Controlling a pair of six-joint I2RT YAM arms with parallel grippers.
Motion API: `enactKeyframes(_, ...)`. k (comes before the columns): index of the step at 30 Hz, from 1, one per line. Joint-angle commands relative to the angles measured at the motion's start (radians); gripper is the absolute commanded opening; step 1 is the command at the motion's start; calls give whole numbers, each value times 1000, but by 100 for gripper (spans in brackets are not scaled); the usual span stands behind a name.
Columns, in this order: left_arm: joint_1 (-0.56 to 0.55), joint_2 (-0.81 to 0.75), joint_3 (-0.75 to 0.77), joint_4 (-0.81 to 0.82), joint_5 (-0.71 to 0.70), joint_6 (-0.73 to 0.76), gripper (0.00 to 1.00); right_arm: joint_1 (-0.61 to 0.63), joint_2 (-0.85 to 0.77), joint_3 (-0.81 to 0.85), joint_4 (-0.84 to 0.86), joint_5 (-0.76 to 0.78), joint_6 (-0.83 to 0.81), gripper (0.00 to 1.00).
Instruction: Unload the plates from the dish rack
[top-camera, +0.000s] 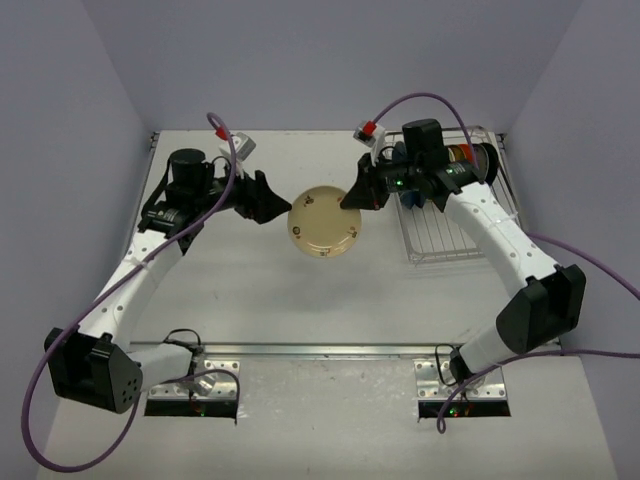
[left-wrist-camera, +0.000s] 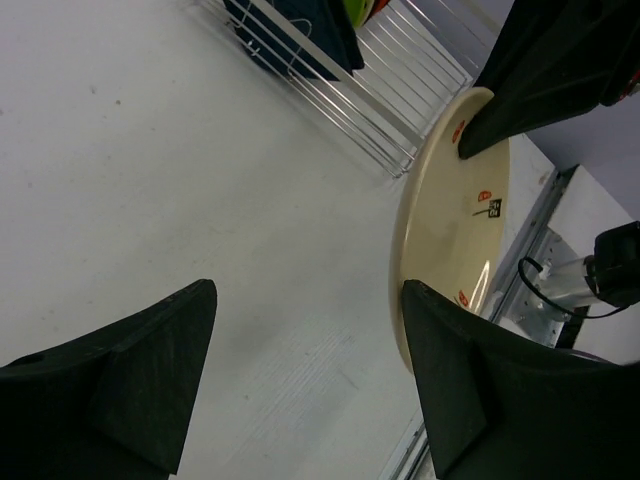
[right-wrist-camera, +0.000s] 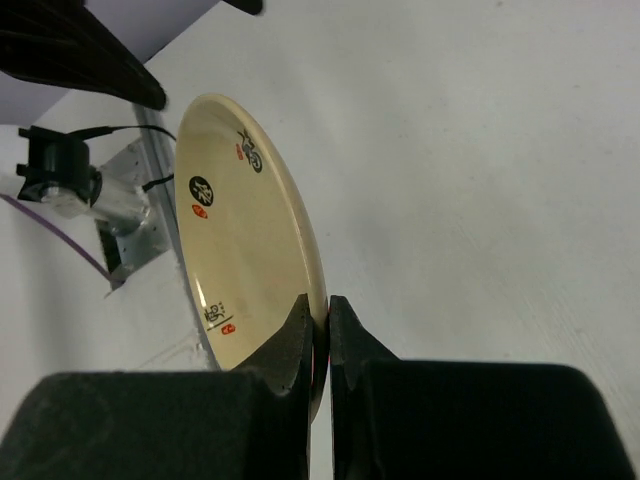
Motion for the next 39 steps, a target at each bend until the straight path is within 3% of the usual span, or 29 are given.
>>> enactKeyframes(1, -41, 56, 59, 0, 14, -13, 68, 48, 1, 68, 95, -36, 64, 0)
enactKeyframes(8, -58, 65, 37, -38, 16, 32, 48, 68, 30, 85, 94, -21, 67, 0)
enactKeyframes(12, -61, 82, 34, -83, -17, 60, 10, 68, 49, 103, 105, -9, 84, 0)
enactKeyframes(14, -56, 102, 39, -103, -38, 71, 0, 68, 57, 114, 107, 15, 100, 1)
enactKeyframes(15, -52, 109, 38, -106, -36, 71, 0, 68, 63, 120, 105, 17, 107, 6)
enactKeyframes(19, 55, 167, 16, -60, 43, 5, 0, 59, 95, 132, 100, 124, 144, 62)
enactKeyframes(24, 362, 324, 78, -27, 131, -62, 0, 7, 97, 106, 87, 167, 195, 96)
enactKeyframes(30, 570, 590, 263, -24, -45, -68, 0, -117, 65, 41, 79, 184, 224, 99)
enactKeyframes(39, 667, 872, 425, -1, -197, -62, 0, -230, -7, -58, 64, 196, 178, 99)
